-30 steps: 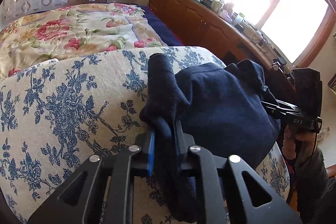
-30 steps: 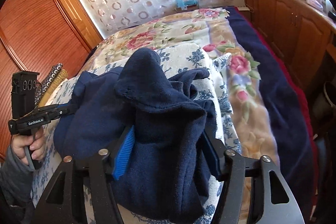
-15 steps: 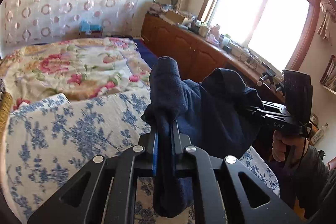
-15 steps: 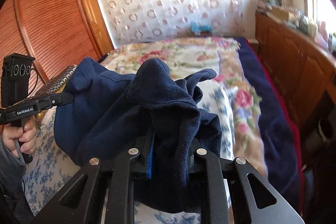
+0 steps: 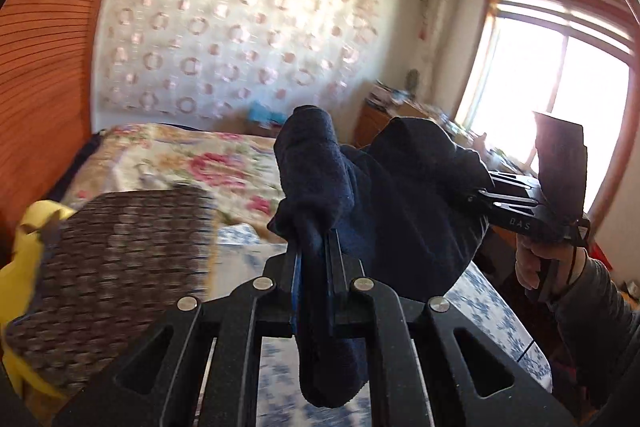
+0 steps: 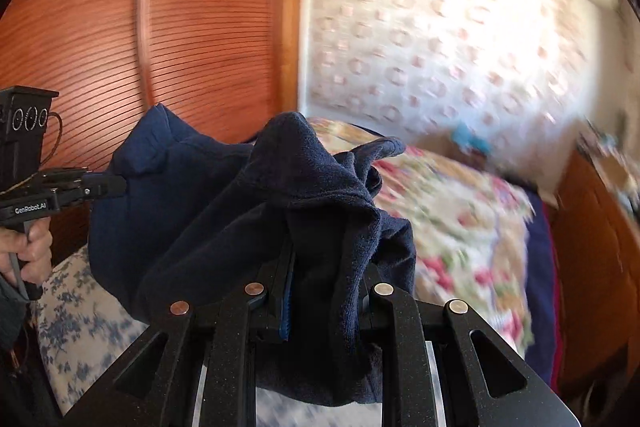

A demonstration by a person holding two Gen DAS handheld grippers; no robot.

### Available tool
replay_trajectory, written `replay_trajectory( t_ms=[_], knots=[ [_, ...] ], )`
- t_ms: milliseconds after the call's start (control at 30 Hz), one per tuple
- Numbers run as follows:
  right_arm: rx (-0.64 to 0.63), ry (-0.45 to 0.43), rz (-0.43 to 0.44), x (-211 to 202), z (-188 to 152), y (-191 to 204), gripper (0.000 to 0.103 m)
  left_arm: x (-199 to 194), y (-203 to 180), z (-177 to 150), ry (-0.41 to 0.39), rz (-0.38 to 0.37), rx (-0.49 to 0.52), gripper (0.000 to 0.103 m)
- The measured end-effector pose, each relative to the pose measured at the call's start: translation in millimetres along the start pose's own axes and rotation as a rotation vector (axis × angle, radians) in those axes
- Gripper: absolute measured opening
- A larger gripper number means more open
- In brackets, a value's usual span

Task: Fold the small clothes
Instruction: 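Lift the folded shirt with both grippers and carry it toward the clothes stack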

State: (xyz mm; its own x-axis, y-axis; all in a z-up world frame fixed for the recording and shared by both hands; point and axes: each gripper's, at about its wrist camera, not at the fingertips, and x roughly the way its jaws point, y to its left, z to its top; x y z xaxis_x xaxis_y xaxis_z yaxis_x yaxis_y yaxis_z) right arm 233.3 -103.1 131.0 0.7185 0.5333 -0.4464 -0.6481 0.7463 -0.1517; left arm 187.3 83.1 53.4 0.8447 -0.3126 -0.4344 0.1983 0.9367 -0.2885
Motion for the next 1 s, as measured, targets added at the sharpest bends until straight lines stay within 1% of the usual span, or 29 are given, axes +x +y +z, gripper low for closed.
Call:
replay_trajectory(
  t_ms=[100, 200, 300, 367, 467, 567, 633, 667, 733, 767, 800, 867, 933, 1000],
  knots=[
    [-0.081, -0.012, 0.052, 36, 37, 27, 0.020, -30, 39, -3, -0.054, 0.086, -0.056, 0.010],
    [-0.166, 0.000, 0.085, 81, 69, 56, 0.020, -45, 72, -13, -0.070, 0.150, -0.110, 0.010],
    [-0.238, 0.020, 0.111, 126, 93, 83, 0.020, -46, 97, -27, -0.066, 0.208, -0.146, 0.010],
    [-0.269, 0.037, 0.133, 155, 105, 102, 0.020, -47, 110, -36, -0.060, 0.229, -0.173, 0.010],
    [-0.303, 0.053, 0.167, 189, 116, 117, 0.020, -49, 123, -53, -0.044, 0.244, -0.205, 0.010],
    [-0.297, 0.082, 0.214, 230, 131, 112, 0.020, -53, 130, -64, -0.037, 0.256, -0.227, 0.010],
    [-0.260, 0.098, 0.229, 256, 137, 108, 0.022, -57, 135, -71, -0.030, 0.266, -0.236, 0.010],
    [-0.243, 0.107, 0.222, 261, 144, 97, 0.024, -58, 136, -75, -0.026, 0.269, -0.242, 0.010],
    [-0.200, 0.131, 0.190, 279, 143, 89, 0.029, -57, 139, -81, -0.016, 0.270, -0.253, 0.010],
    [-0.184, 0.134, 0.168, 278, 141, 89, 0.036, -55, 140, -84, -0.012, 0.277, -0.258, 0.010],
    [-0.160, 0.128, 0.138, 285, 145, 88, 0.041, -56, 137, -84, -0.009, 0.281, -0.260, 0.010],
    [-0.123, 0.099, 0.130, 291, 152, 86, 0.042, -56, 138, -87, -0.005, 0.286, -0.263, 0.010],
    [-0.119, 0.087, 0.136, 286, 150, 92, 0.042, -57, 139, -89, -0.001, 0.291, -0.262, 0.010],
    [-0.141, 0.094, 0.192, 283, 147, 98, 0.042, -57, 139, -91, 0.001, 0.290, -0.270, 0.010]
  ],
)
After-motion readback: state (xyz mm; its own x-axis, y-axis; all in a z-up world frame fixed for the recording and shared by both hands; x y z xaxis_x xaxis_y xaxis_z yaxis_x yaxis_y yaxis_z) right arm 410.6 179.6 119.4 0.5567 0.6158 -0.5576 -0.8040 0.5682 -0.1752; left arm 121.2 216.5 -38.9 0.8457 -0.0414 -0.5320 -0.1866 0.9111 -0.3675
